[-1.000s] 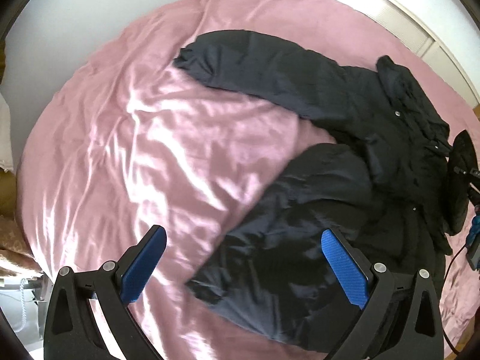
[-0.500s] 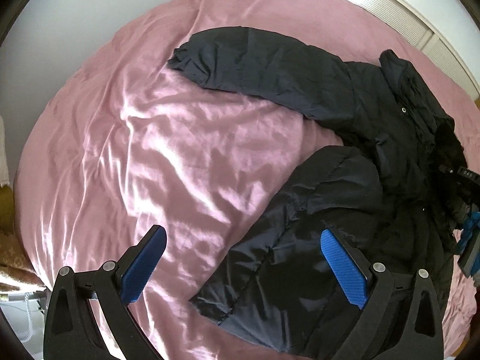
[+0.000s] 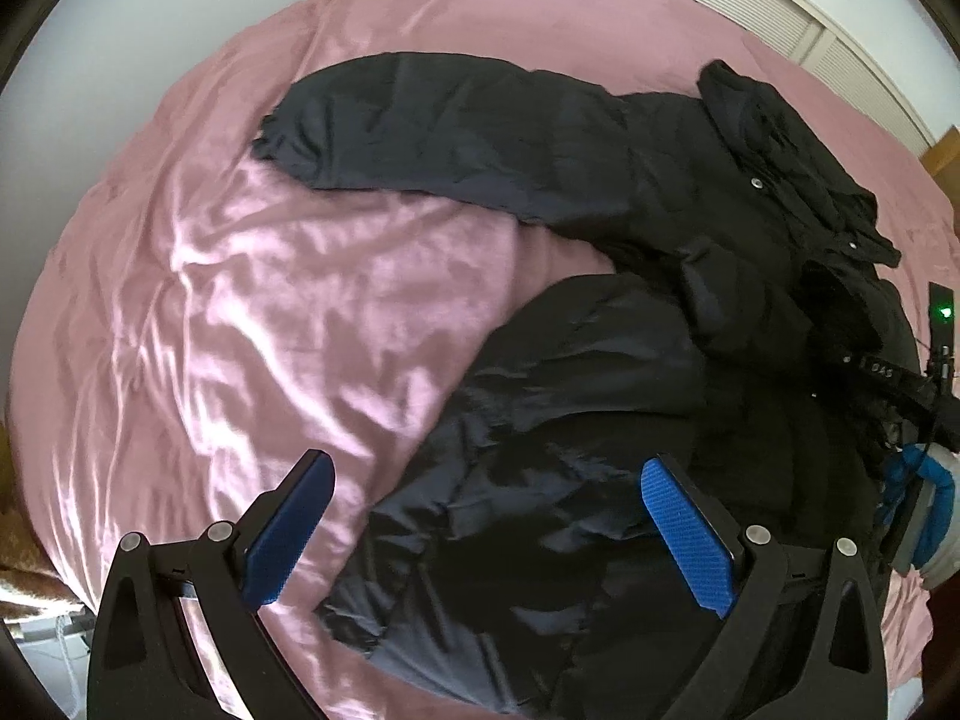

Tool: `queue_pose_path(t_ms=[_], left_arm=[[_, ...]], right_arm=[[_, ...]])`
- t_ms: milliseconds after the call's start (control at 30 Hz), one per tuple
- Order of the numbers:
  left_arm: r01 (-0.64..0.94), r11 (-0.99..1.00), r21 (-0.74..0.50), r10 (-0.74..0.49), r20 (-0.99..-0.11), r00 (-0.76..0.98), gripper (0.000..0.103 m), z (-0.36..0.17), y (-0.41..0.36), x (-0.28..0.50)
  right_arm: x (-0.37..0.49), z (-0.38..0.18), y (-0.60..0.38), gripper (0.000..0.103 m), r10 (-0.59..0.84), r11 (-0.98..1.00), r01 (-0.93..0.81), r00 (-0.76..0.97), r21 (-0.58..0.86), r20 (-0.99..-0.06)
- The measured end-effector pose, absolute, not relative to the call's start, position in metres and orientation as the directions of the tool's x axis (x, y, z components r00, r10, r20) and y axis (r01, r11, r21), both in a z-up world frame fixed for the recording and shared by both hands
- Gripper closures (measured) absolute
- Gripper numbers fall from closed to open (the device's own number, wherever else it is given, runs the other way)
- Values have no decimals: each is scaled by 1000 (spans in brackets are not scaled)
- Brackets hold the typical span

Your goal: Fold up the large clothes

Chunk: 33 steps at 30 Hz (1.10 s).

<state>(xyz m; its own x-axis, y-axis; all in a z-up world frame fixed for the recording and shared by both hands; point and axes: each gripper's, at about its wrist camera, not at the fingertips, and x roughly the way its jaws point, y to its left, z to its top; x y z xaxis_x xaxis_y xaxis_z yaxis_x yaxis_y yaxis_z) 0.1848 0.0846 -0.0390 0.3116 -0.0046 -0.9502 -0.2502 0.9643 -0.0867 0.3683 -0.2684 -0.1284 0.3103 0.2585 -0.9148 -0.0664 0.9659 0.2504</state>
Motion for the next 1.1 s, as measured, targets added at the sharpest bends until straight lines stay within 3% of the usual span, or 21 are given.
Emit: queue_pose_path(t_ms=[133, 167, 233, 333, 567, 800, 900, 1100], left_arm=[[-204, 975, -87, -19, -949, 315, 2, -38, 65, 192], [-193, 977, -86, -22, -949, 313, 2, -39, 60, 194], [-169, 981, -96, -39, -950, 308, 2, -41, 50, 200], [-142, 982, -121, -72, -948, 311, 2, -43, 33, 209], [-1, 988, -157, -147, -926, 349, 2, -44, -42, 257], [128, 976, -177, -212, -907, 363, 3, -66, -152, 329], [148, 974, -173, -217, -906, 364, 3, -82, -197, 355], [105, 989, -104, -131, -943, 305, 3, -141, -233, 386]], right_arm=[[366, -126, -270, 80, 256, 967, -84, 306, 242, -917], [364, -124, -271, 75, 263, 965, -89, 306, 248, -915], [360, -123, -269, 51, 286, 958, -102, 304, 267, -909], [345, -118, -262, 42, 299, 952, -156, 304, 262, -905], [297, -86, -283, 42, 368, 927, -213, 345, 310, -863], [328, -50, -375, 42, 189, 982, -85, 503, 170, -843], [352, -58, -411, 42, 113, 993, -21, 516, 119, -849], [378, -115, -431, 41, 109, 994, -20, 423, 111, -900]])
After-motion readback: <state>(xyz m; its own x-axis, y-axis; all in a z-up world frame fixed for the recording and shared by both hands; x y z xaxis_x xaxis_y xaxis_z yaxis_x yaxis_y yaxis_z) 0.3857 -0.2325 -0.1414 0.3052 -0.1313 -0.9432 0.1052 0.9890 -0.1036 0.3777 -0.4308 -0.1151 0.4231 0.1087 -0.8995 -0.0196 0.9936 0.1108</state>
